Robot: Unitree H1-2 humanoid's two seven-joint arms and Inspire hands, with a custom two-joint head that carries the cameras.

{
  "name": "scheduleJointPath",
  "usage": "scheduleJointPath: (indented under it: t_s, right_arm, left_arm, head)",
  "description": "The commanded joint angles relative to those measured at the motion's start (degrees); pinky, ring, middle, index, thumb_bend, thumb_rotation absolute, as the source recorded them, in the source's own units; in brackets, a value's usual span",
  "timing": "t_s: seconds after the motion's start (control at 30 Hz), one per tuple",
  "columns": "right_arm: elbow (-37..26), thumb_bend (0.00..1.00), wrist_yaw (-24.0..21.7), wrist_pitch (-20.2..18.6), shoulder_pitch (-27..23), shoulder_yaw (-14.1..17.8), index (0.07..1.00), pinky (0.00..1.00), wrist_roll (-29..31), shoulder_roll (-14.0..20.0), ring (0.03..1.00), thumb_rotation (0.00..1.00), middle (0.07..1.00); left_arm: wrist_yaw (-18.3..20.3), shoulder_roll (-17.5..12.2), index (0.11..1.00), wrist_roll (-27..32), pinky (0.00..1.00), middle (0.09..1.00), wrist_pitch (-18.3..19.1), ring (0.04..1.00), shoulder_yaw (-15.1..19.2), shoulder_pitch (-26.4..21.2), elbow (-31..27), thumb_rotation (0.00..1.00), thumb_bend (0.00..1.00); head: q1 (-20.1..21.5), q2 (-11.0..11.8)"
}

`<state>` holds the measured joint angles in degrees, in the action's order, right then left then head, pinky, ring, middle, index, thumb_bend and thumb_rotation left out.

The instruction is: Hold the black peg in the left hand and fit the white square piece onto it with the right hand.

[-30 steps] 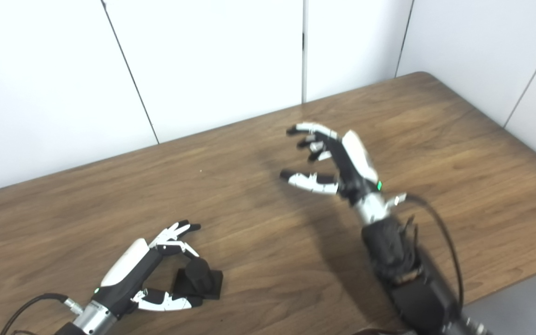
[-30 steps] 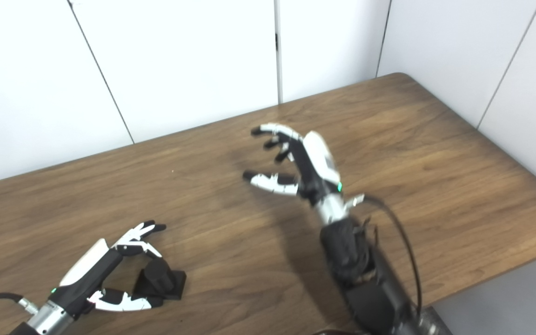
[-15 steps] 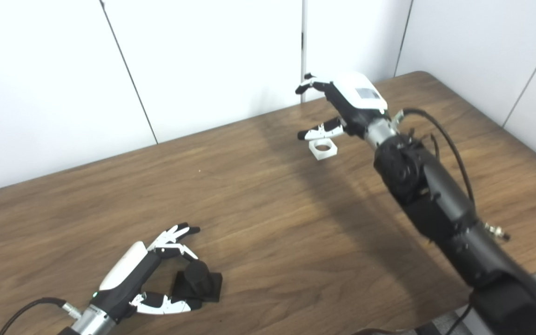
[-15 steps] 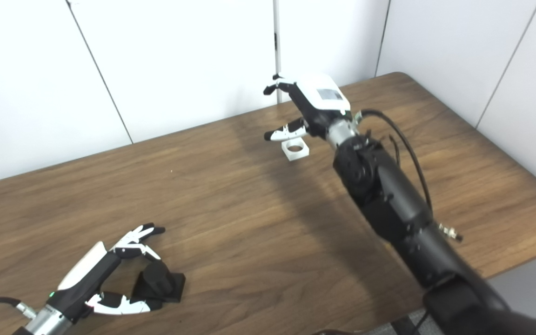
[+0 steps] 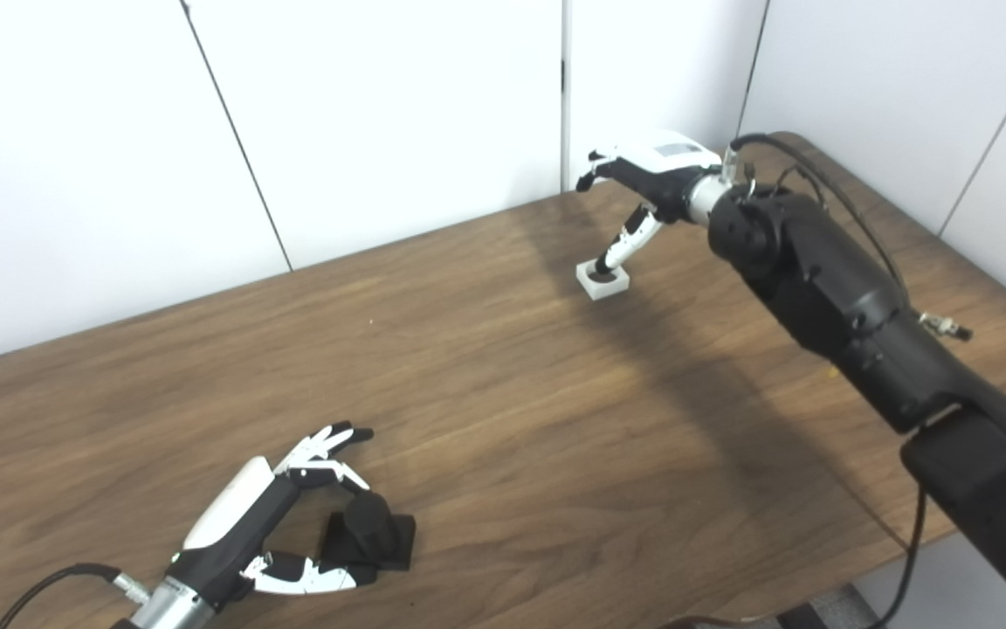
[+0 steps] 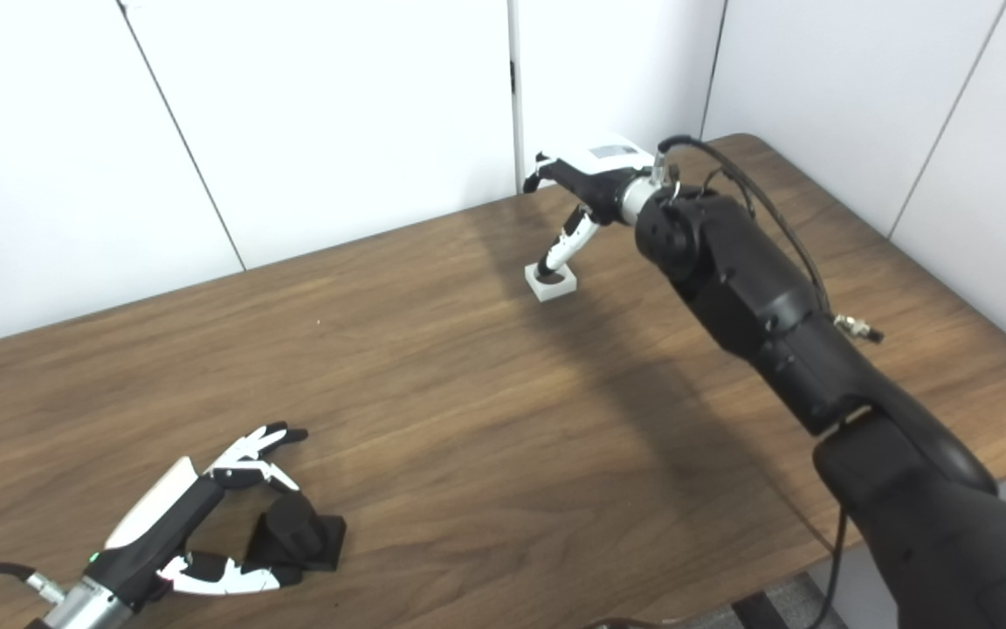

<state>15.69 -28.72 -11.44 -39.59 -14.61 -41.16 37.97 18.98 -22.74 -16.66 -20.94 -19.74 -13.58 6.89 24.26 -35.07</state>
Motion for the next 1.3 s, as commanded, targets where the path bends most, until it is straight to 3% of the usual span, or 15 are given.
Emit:
scheduleJointPath:
  t_s: [0.0, 0.23, 0.43, 0.6, 0.93, 1.27]
  right_arm:
    - [0.17, 0.93, -3.56, 0.54, -5.01, -0.22, 0.855, 1.0, 1.65, 2.52, 1.0, 0.32, 0.999]
    - [2.58, 1.0, -9.83, 0.8, -7.53, -2.88, 0.861, 1.0, 2.39, 4.25, 1.0, 0.32, 1.0]
    - [2.56, 0.99, -10.51, 0.37, -7.07, -4.78, 0.854, 0.99, 0.74, 4.19, 1.0, 0.31, 1.0]
    - [2.28, 0.96, -9.27, -0.02, -5.25, -6.58, 0.847, 1.0, -1.72, 3.7, 1.0, 0.3, 0.999]
    - [4.25, 0.91, -5.42, 0.96, -2.55, -6.71, 0.842, 1.0, -1.98, 1.93, 1.0, 0.24, 0.981]
    - [8.63, 0.9, -2.12, 2.42, -2.81, -7.48, 0.848, 1.0, -1.72, 0.48, 0.992, 0.28, 0.975]
  left_arm:
    - [1.46, -1.47, 0.491, -2.6, 0.99, 0.929, 1.12, 0.987, -0.4, 0.11, -0.29, 0.06, 0.52]
    - [1.43, -1.49, 0.491, -2.79, 0.98, 0.934, 1.45, 0.99, -0.21, 0.27, -0.32, 0.06, 0.52]
    - [1.16, -1.24, 0.492, -3.18, 0.99, 0.935, 1.6, 0.991, -0.3, 0.47, -0.23, 0.06, 0.52]
    - [0.85, -1.01, 0.492, -3.57, 0.99, 0.933, 1.41, 0.99, -0.42, 0.42, 0.22, 0.06, 0.52]
    - [1.09, -0.95, 0.492, -3.98, 1.0, 0.94, 2.31, 0.998, -0.61, 1.14, -0.43, 0.06, 0.52]
    - [0.41, -0.45, 0.492, -4.11, 0.99, 0.937, 1.82, 0.996, -0.83, 1.76, -0.62, 0.06, 0.52]
  head:
    - [-0.05, -0.06]
    - [-0.4, -0.26]
    - [-0.69, -0.42]
    - [-1.15, -0.6]
    - [-1.93, -0.83]
    - [-2.86, -1.12]
